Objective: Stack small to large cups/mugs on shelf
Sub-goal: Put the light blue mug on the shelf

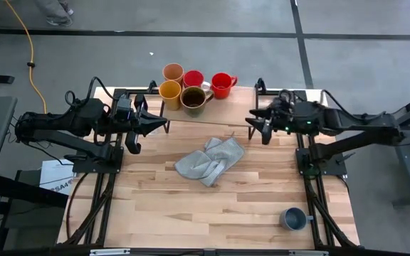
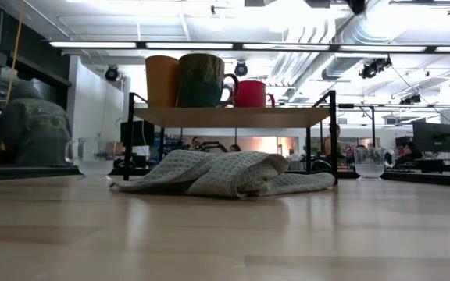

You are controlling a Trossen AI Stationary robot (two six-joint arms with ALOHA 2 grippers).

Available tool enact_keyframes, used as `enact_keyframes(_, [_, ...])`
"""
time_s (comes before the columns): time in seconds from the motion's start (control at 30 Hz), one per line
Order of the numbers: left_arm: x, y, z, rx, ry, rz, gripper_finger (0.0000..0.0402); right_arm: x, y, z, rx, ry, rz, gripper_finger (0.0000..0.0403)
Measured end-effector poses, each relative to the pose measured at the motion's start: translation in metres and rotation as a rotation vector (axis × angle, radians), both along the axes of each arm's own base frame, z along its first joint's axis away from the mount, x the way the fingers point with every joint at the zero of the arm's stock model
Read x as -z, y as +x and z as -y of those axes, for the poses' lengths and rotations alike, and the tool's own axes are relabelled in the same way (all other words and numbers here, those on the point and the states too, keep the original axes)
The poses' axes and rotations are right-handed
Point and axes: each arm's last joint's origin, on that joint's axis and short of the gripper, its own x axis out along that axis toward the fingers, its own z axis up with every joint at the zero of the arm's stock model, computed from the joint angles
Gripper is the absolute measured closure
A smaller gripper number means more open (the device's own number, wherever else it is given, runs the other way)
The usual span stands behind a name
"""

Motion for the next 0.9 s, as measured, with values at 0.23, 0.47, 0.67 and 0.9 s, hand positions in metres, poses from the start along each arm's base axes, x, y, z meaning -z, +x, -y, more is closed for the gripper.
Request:
enact_keyframes(0.23, [-0.0001,-0.0001,0.0,0.0,0.0,0.001,0.0401,0.0008,-0.003,-0.0059,-0.098,-0.256,0.094,0.022])
enact_keyframes(0.47, [-0.0001,-0.0001,0.0,0.0,0.0,0.0,0.0401,0.0008,-0.0026,-0.006,-0.095,-0.236,0.103,0.022])
enact_keyframes(0.67, [0.0,-0.0001,0.0,0.0,0.0,0.0,0.0401,0.0007,-0.0026,-0.006,-0.098,-0.236,0.104,0.022])
enact_keyframes(0.9, [0.0,-0.0001,0.0,0.0,0.0,0.0,0.0401,0.0009,-0.0022,-0.0075,-0.151,-0.227,0.11,0.022])
